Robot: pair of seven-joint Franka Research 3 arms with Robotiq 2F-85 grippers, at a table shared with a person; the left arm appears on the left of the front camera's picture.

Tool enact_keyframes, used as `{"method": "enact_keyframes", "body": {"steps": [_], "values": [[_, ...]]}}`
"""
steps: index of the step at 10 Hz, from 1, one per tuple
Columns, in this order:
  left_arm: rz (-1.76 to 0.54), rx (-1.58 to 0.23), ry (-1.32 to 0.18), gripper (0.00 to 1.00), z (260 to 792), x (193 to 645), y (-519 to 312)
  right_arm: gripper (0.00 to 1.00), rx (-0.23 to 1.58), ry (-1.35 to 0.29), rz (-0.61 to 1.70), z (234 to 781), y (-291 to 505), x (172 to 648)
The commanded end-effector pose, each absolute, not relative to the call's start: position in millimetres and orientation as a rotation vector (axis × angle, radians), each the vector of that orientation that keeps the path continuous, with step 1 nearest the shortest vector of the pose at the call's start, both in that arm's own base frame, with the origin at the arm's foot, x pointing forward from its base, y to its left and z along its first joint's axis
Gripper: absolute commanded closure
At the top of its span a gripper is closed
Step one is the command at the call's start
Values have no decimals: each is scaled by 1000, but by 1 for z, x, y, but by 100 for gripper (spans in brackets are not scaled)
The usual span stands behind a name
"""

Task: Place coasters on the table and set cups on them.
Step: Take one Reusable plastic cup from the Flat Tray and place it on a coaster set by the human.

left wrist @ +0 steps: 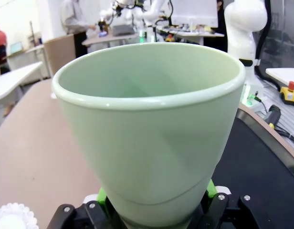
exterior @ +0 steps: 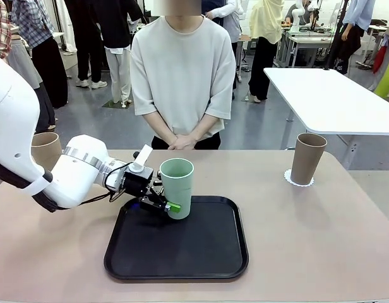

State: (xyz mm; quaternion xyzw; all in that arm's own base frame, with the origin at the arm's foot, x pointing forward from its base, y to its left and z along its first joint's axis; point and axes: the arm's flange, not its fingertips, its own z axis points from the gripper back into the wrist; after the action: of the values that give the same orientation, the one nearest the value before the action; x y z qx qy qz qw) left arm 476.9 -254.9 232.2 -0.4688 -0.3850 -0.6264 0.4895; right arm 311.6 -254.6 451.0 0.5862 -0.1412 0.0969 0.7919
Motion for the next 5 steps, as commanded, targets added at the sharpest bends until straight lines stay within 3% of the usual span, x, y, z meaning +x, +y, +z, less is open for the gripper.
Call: {"method": "enact_keyframes", "body": {"steps": [1, 5], "values": [[-1493, -1166, -957, 100, 239, 478, -254, 0, 1261, -308, 209, 451, -255, 312], [-1465, -1219, -911, 100, 354, 484, -242, 0, 1261, -308, 209, 451, -255, 312]]}}
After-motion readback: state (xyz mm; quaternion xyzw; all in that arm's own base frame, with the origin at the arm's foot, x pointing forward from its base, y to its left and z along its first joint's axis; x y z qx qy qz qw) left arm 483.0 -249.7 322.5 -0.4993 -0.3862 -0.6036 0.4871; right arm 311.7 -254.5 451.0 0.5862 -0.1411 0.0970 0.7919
